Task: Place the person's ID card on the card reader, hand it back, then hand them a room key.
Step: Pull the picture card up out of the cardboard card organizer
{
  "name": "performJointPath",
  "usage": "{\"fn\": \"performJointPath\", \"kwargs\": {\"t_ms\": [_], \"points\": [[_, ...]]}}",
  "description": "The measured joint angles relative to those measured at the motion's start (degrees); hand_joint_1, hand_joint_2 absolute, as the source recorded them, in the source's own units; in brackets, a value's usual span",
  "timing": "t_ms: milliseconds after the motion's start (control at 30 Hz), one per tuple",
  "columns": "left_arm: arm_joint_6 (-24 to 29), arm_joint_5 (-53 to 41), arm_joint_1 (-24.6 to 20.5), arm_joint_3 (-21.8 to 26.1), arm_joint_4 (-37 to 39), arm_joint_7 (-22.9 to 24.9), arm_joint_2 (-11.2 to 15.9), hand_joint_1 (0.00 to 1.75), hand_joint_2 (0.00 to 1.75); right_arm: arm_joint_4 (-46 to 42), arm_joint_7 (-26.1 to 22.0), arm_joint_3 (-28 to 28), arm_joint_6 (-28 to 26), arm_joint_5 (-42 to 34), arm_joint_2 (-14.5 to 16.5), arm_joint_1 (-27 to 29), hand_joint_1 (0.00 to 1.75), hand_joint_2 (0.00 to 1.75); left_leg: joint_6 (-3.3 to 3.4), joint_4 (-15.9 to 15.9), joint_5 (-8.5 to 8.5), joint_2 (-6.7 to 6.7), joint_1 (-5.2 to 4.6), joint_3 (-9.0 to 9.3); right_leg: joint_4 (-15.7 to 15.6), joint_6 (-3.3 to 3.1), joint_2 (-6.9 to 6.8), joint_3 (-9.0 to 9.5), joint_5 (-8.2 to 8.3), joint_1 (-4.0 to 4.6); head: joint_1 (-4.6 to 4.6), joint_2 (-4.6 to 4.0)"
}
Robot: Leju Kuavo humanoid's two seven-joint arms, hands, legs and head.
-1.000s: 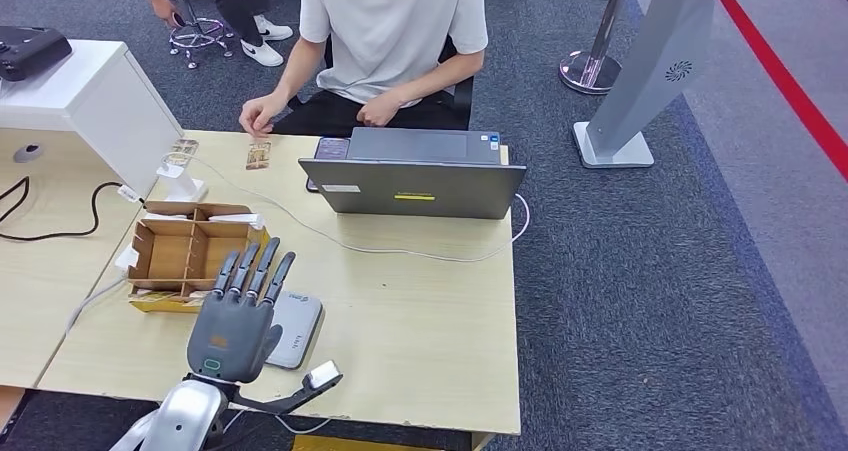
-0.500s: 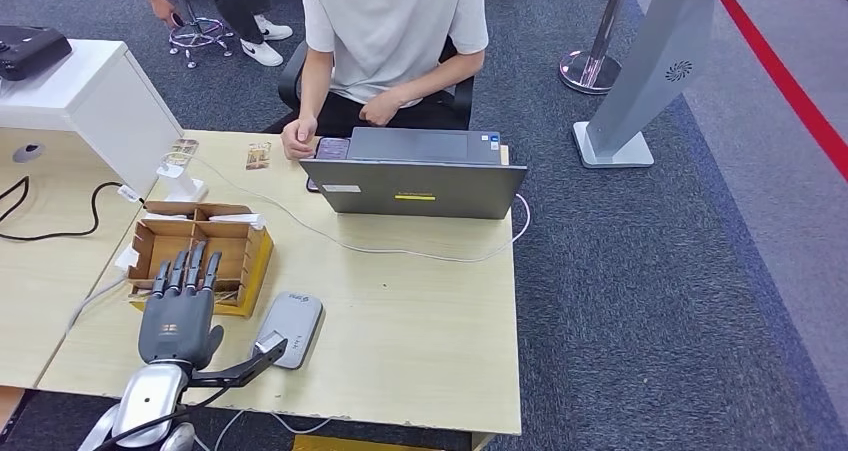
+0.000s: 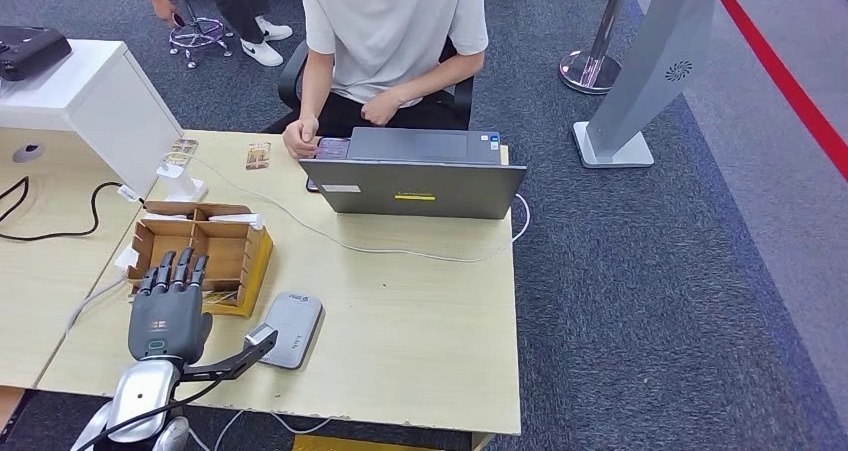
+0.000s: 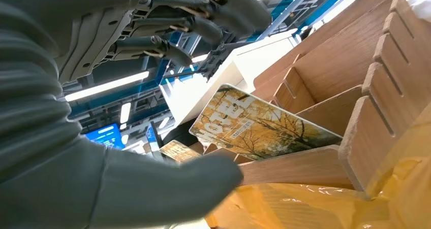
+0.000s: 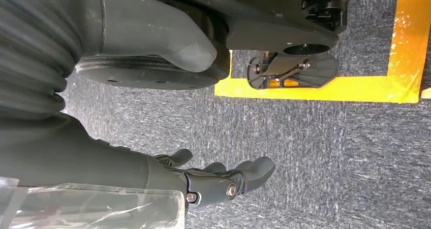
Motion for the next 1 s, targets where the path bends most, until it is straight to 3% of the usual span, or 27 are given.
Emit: {"fn": "performJointPath", "kwargs": {"t_ms": [567, 800, 900, 1000], "points": [[0.34, -0.01, 0.11, 1.29, 0.02, -2.90, -0.45, 1.75, 1.75, 0.00, -0.12, -0.01, 0.35, 0.65, 0.00, 0.18, 0.00, 1.75, 0.00, 0.00, 0.00, 0.00, 0.00, 0.00, 0.00, 0.00, 0.00, 0.00, 0.00, 0.00, 0.01, 0.00], [6.00, -0.03, 0.41, 1.25, -0.14, -0.86, 0.38, 1.75, 1.75, 0.00, -0.36, -0.21, 0.20, 0.74, 0.00, 0.19, 0.00, 1.75, 0.00, 0.00, 0.00, 0.00, 0.00, 0.00, 0.00, 0.00, 0.00, -0.01, 0.00, 0.00, 0.00, 0.00], [9.40, -0.09, 0.86, 1.24, -1.84, -3.34, 0.58, 1.75, 1.75, -0.01, -0.30, -0.49, -0.57, 0.57, 0.02, 0.20, 0.00, 1.75, 0.00, 0.00, 0.00, -0.01, 0.01, 0.00, 0.00, 0.00, 0.00, -0.01, 0.00, 0.00, 0.01, 0.00], [11.70, -0.16, 1.65, 1.24, -7.23, -8.71, 0.97, 1.75, 1.75, -0.02, -0.22, -0.98, -1.31, 0.28, 0.09, 0.23, 0.00, 1.75, 0.00, 0.00, 0.00, 0.01, 0.02, -0.01, 0.00, 0.00, 0.01, 0.00, 0.00, 0.00, 0.01, 0.00]]}}
